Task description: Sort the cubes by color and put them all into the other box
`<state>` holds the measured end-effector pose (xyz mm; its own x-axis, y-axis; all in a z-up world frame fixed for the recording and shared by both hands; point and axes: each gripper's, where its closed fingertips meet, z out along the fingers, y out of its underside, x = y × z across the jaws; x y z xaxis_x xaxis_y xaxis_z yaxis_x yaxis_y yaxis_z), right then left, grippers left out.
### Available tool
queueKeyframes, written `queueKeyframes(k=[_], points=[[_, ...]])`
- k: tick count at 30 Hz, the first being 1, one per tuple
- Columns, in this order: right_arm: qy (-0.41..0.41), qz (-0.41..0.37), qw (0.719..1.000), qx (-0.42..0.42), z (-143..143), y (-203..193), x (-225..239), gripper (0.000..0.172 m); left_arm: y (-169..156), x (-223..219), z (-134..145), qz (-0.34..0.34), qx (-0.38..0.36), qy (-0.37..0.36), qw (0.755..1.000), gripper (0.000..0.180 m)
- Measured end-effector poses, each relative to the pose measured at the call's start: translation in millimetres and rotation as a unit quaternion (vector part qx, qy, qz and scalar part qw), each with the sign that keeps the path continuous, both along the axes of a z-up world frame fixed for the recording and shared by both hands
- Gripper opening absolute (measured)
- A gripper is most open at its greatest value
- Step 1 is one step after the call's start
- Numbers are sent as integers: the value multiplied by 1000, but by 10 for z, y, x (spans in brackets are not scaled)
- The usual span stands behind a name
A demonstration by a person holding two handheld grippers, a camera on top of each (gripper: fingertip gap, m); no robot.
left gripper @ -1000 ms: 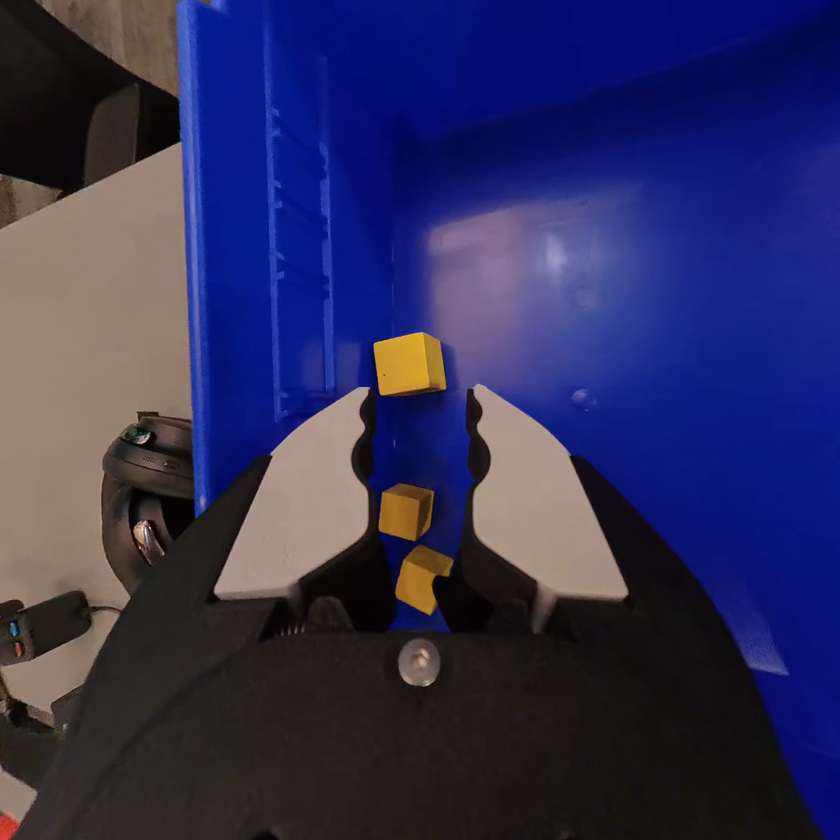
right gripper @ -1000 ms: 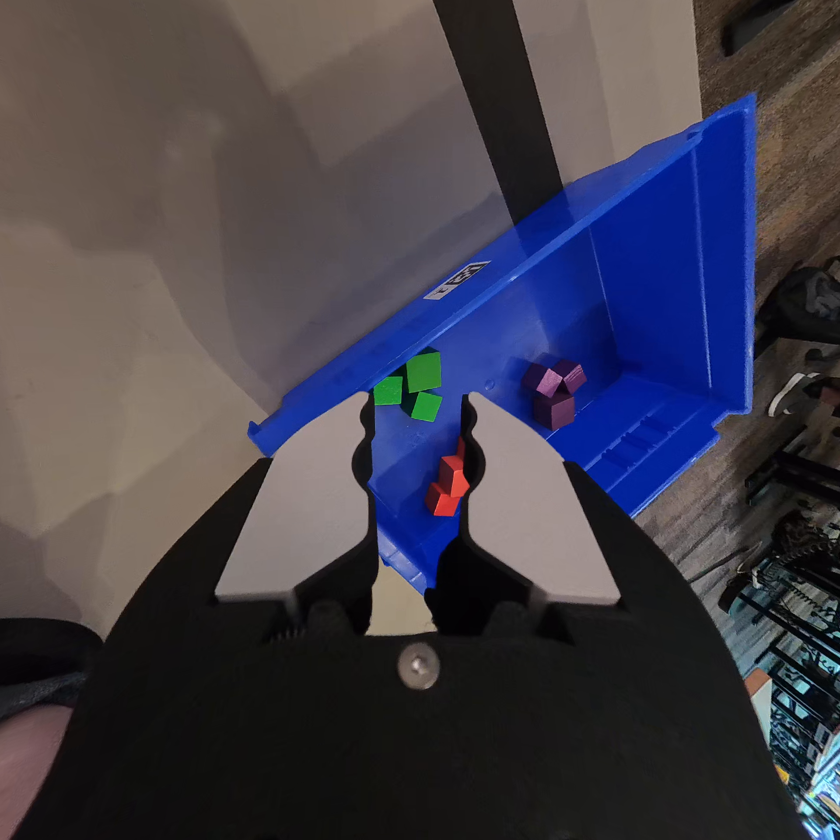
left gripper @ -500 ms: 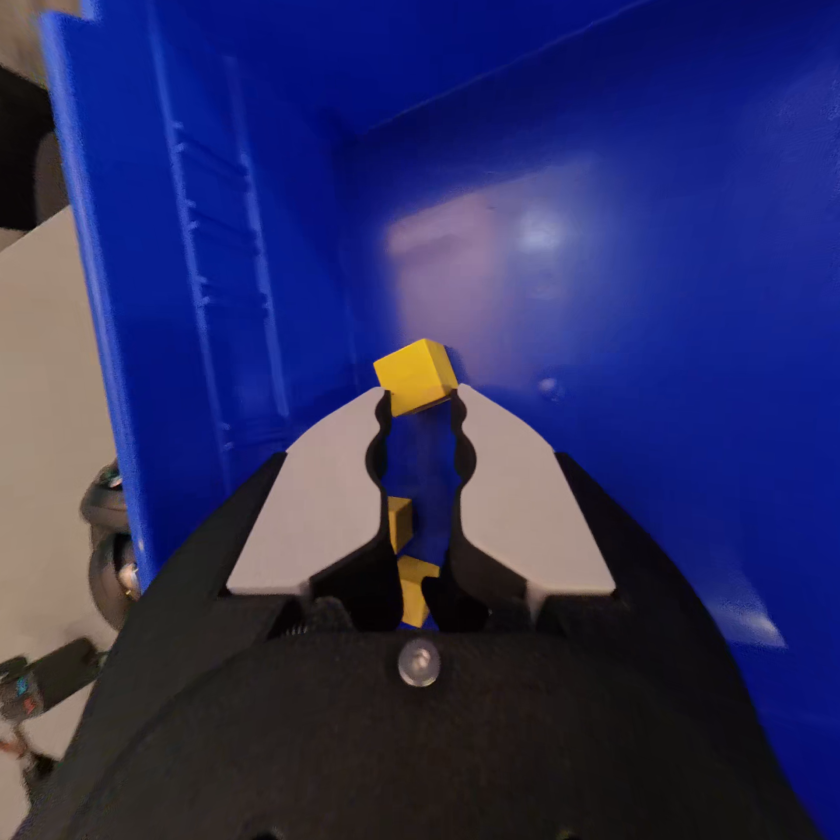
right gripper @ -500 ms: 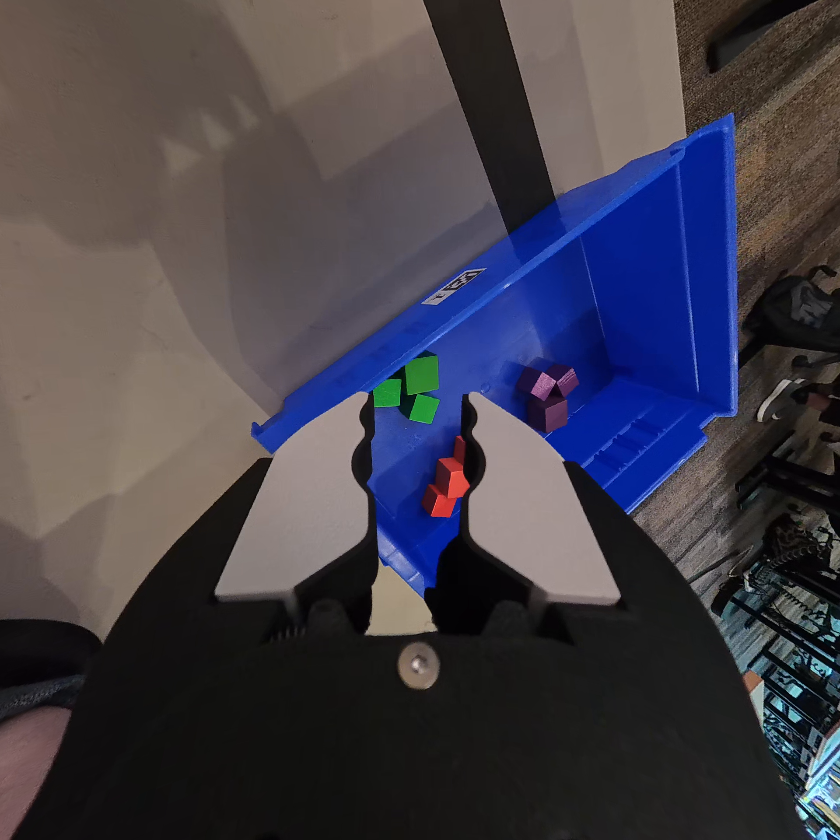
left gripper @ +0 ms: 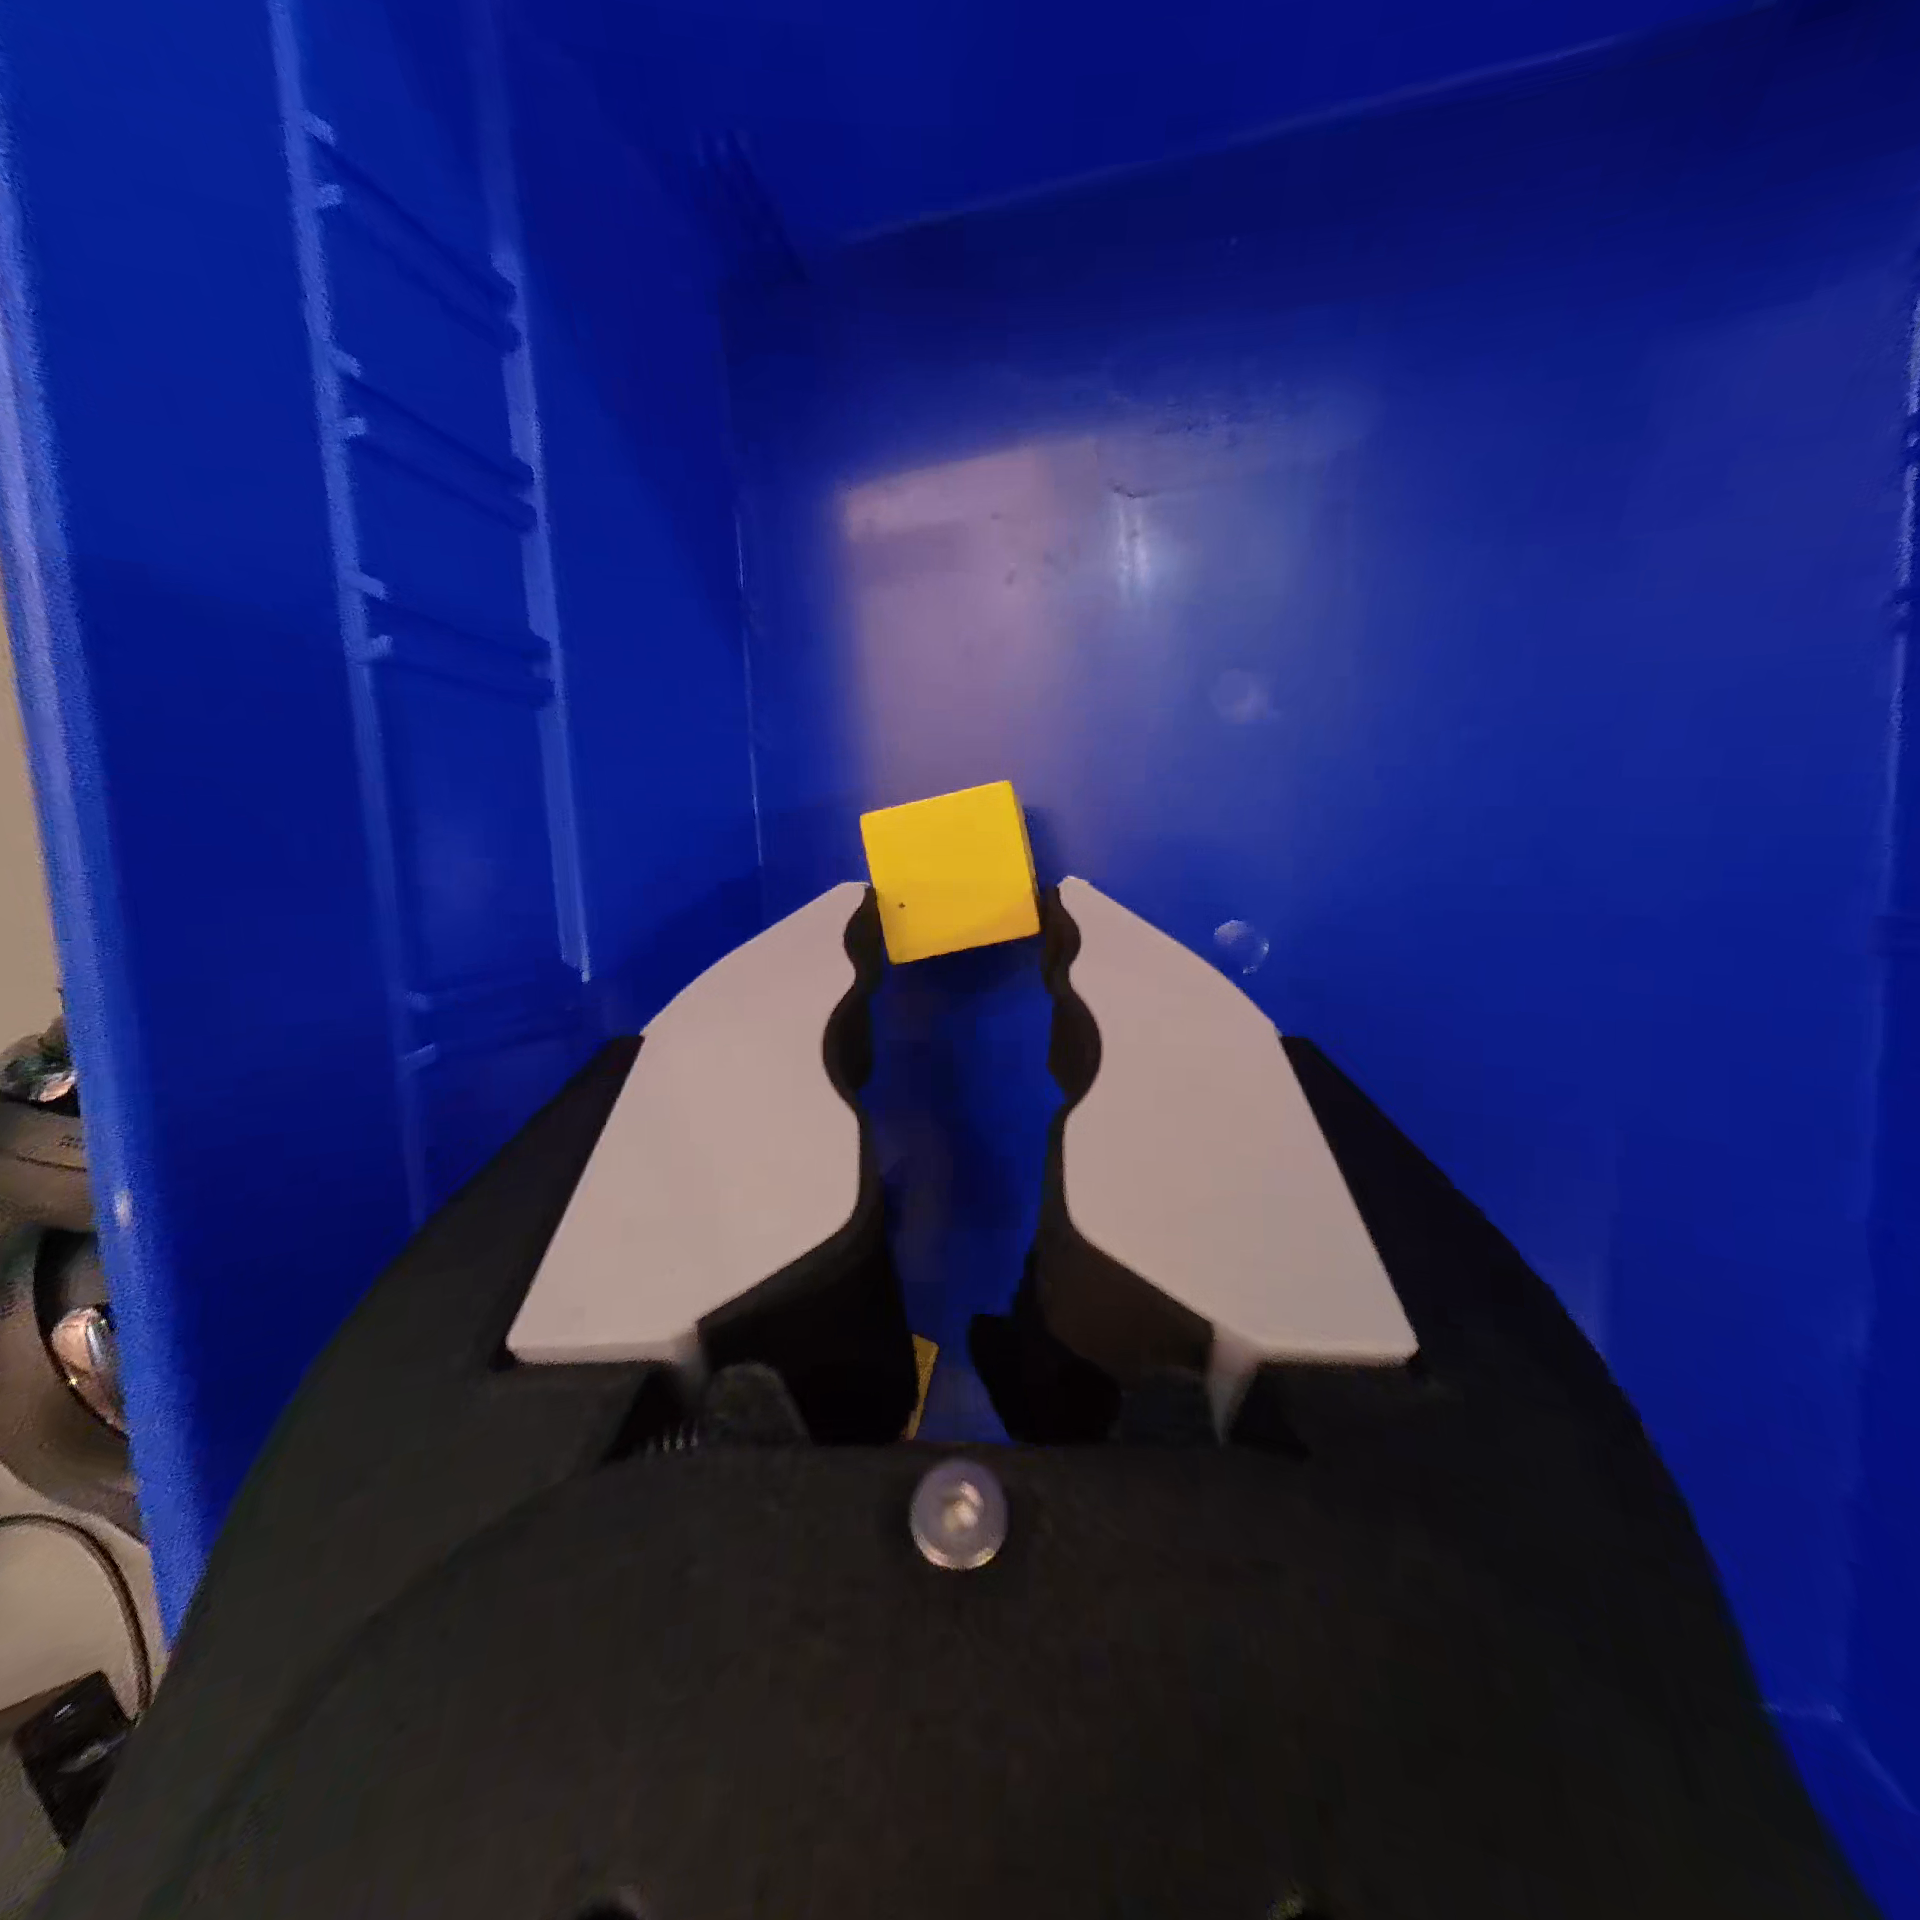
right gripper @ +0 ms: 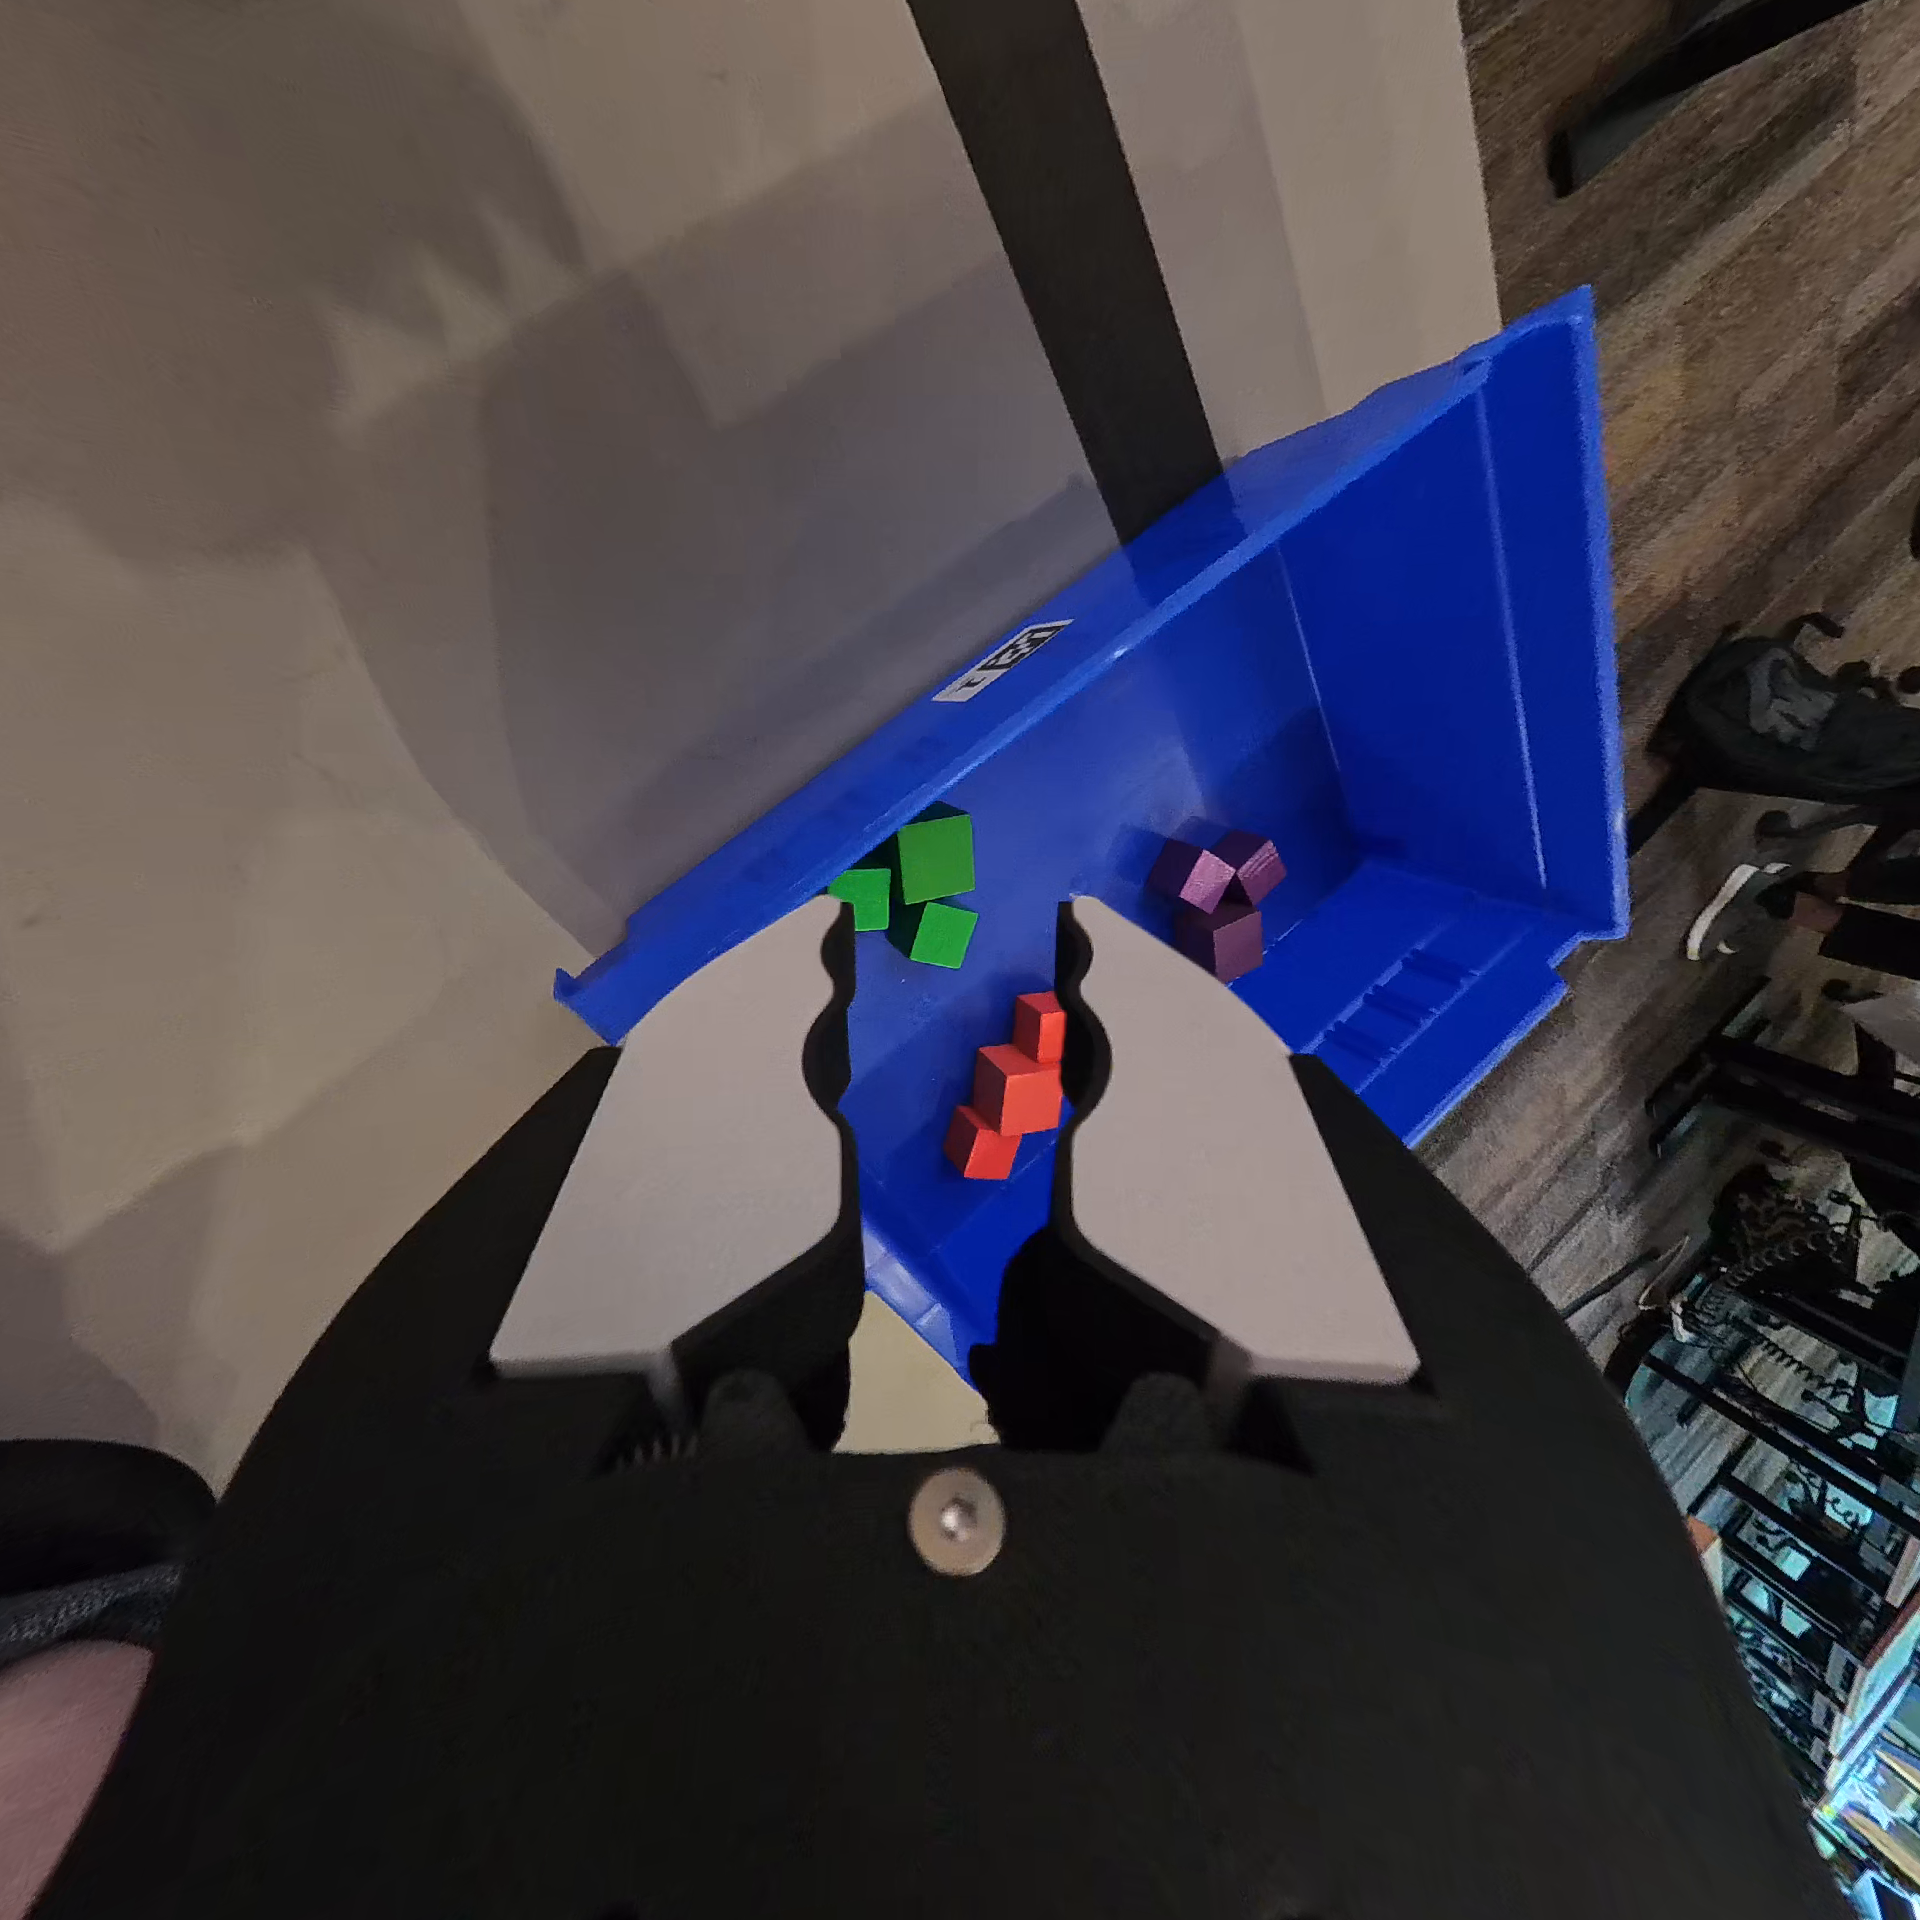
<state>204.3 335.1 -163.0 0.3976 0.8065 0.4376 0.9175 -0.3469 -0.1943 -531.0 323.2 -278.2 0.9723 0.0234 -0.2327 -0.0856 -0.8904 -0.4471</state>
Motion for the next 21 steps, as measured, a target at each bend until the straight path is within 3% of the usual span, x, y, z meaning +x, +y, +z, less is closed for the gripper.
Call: queueKeyframes(k=[2, 4, 7, 9, 12, 15, 18, 20, 21], points=[[5, 1, 1000, 20, 82, 23, -1, 37, 6, 14, 89, -7, 15, -1, 1000, 30], [21, 9, 998, 63, 266, 66, -41, 36, 20, 74, 350, -17, 56, -15, 998, 30], [80, 37, 985, 151, 692, 85, -241, 36, 53, 383, 994, -56, 160, -86, 982, 29], [120, 83, 968, 206, 972, 9, -472, 42, 24, 737, 1511, -104, 232, -143, 957, 29], [182, 188, 924, 280, 1306, -229, -989, 45, -146, 1512, 2245, -216, 318, -235, 893, 29], [242, 272, 875, 318, 1458, -532, -1552, 50, -420, 2353, 2741, -332, 361, -301, 818, 29], [296, 322, 827, 355, 1522, -790, -2008, 51, -700, 3194, 2955, -428, 370, -368, 738, 29], [315, 346, 800, 374, 1504, -926, -2217, 51, -907, 3741, 2973, -480, 354, -434, 675, 29], [327, 356, 788, 382, 1492, -991, -2301, 48, -962, 3956, 2930, -489, 341, -458, 659, 29]])
